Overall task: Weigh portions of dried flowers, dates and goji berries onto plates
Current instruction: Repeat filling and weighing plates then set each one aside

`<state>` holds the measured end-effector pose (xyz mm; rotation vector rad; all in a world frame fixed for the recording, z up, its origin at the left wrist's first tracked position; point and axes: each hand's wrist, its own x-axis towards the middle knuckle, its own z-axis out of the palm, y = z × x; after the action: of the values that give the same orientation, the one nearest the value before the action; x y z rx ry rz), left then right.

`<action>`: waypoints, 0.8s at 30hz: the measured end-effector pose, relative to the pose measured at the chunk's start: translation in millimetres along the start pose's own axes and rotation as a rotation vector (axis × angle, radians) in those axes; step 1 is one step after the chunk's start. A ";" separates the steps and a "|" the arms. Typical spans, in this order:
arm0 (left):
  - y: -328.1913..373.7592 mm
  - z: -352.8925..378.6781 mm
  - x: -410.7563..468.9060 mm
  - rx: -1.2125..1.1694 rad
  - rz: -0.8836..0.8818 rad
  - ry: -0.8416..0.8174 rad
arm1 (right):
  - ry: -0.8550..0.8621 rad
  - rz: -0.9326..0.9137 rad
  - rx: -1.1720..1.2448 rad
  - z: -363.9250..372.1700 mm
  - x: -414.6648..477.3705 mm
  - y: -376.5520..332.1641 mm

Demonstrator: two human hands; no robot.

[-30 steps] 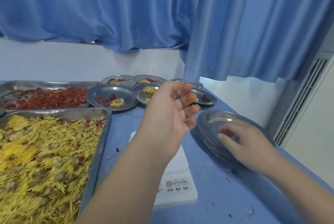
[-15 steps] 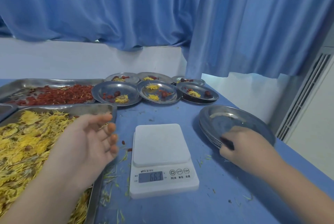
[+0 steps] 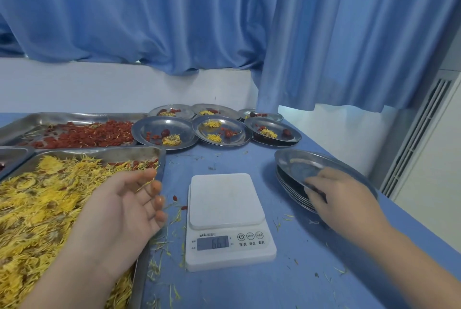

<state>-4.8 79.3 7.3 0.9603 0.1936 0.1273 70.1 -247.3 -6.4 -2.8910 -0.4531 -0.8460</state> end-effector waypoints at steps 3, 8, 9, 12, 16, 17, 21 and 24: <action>1.5 -0.6 -0.8 0.000 0.009 0.001 | 0.152 -0.060 -0.024 -1.2 4.4 0.3; 3.5 0.7 -1.5 -0.006 0.021 0.026 | 0.343 -0.195 -0.040 -5.8 17.1 -8.1; 4.2 0.4 -1.3 -0.010 0.022 0.032 | 0.376 -0.247 -0.015 -6.2 18.5 -12.4; 7.6 -2.5 -1.4 -0.023 0.039 0.060 | 0.459 -0.410 0.040 -6.3 21.3 -32.8; 11.0 -5.1 -1.9 -0.047 0.104 0.104 | 0.451 -0.527 0.056 -2.2 20.2 -65.2; 11.4 -5.1 -1.9 -0.052 0.122 0.116 | 0.430 -0.549 0.058 0.3 19.5 -70.8; 10.9 -4.0 -2.5 -0.080 0.141 0.136 | 0.386 -0.623 0.042 11.4 13.3 -83.8; 9.9 -2.0 -2.9 -0.073 0.151 0.140 | 0.382 -0.646 0.045 17.9 8.8 -86.8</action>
<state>-8.3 85.9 14.6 0.8929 0.2432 0.3386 59.5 -159.4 -16.0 -2.4487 -1.3601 -1.3992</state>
